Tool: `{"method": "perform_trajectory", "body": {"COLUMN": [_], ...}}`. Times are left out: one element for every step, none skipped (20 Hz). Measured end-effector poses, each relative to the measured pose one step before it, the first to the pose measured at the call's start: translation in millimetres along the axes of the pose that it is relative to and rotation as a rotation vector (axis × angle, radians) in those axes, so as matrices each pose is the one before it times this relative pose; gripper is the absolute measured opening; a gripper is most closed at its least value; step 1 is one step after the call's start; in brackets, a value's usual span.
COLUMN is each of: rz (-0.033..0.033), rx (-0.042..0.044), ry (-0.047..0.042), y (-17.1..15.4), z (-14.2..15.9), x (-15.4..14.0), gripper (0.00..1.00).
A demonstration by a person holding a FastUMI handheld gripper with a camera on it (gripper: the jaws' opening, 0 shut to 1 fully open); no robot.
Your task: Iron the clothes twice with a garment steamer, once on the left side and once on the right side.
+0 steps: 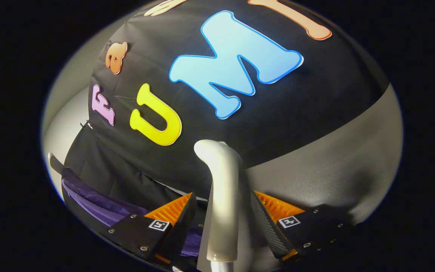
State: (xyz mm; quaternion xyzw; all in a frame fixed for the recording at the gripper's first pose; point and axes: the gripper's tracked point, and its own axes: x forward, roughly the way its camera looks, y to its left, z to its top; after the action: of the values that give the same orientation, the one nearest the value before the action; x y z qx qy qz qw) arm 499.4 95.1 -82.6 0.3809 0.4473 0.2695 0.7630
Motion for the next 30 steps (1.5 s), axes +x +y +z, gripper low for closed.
{"method": "perform_trajectory", "body": {"rz": [0.00992,0.00812,0.00624,0.00349,0.00267,-0.00019,0.00267,0.007,0.01924,0.00496,0.00329,0.00688,0.00965,0.01215,0.01499,0.01076,0.00125,-0.00839,-0.0076,0.00065,0.00809,0.00842,0.00861,0.00821,0.00256,0.00281,0.00657,0.00703,0.00848,0.0098], "rx": [0.01975,0.01827,0.01181,0.00893,0.00582,0.00648,0.00777,0.01484,0.02439,0.0199,0.01098,0.01311,0.01565,0.01576,0.00946,-0.00091,-0.01708,-0.02727,-0.03202,-0.02915,-0.0252,-0.024,-0.02532,-0.01992,-0.00706,0.0017,0.0076,0.01821,0.01743,0.00768], "ry": [0.01551,0.01767,0.01191,0.00918,0.00232,0.00133,0.00163,0.00397,0.00889,0.00523,0.00371,0.00392,0.00472,0.00515,0.00421,0.00279,-0.0042,-0.01115,-0.01218,-0.01099,-0.00623,-0.01523,-0.01907,-0.01848,-0.02291,-0.01731,-0.01621,-0.0207,-0.02165,-0.00674], "y": [-0.4,-0.26,-0.47,-0.28,-1.07,-1.06,-1.28,0.04,2.84,-1.99,-1.18,0.27,0.04,0.92,0.68,2.8,0.95,1.85,3.06,7.69,8.07,8.21,6.49,6.32,4.65,2.72,2.81,2.29,2.71,3.17], "z": [-3.75,-3.0,-1.58,-1.52,1.16,0.79,0.88,-0.04,1.56,-2.87,0.52,-1.57,-0.68,0.27,-0.73,-2.83,-1.11,-2.3,-1.74,-4.68,-3.73,-2.89,-1.96,-3.43,-2.02,-2.01,-2.03,-2.97,-0.98,-5.01], "x": [0.35,1.86,2.95,3.2,2.2,-0.11,0.67,0.27,-3.55,4.34,0.64,-0.43,0.0,-0.75,-0.14,0.27,-1.3,-0.48,-2.01,-2.42,-2.25,-3.35,-5.51,-3.79,-4.39,-2.85,-4.47,-5.23,-6.3,-6.03], "gripper": [0.85,0.83,0.81,0.79,0.75,0.72,0.69,0.68,0.58,0.52,0.45,0.45,0.44,0.44,0.42,0.41,0.38,0.35,0.33,0.33,0.33,0.33,0.33,0.33,0.33,0.33,0.33,0.33,0.31,0.31]}}
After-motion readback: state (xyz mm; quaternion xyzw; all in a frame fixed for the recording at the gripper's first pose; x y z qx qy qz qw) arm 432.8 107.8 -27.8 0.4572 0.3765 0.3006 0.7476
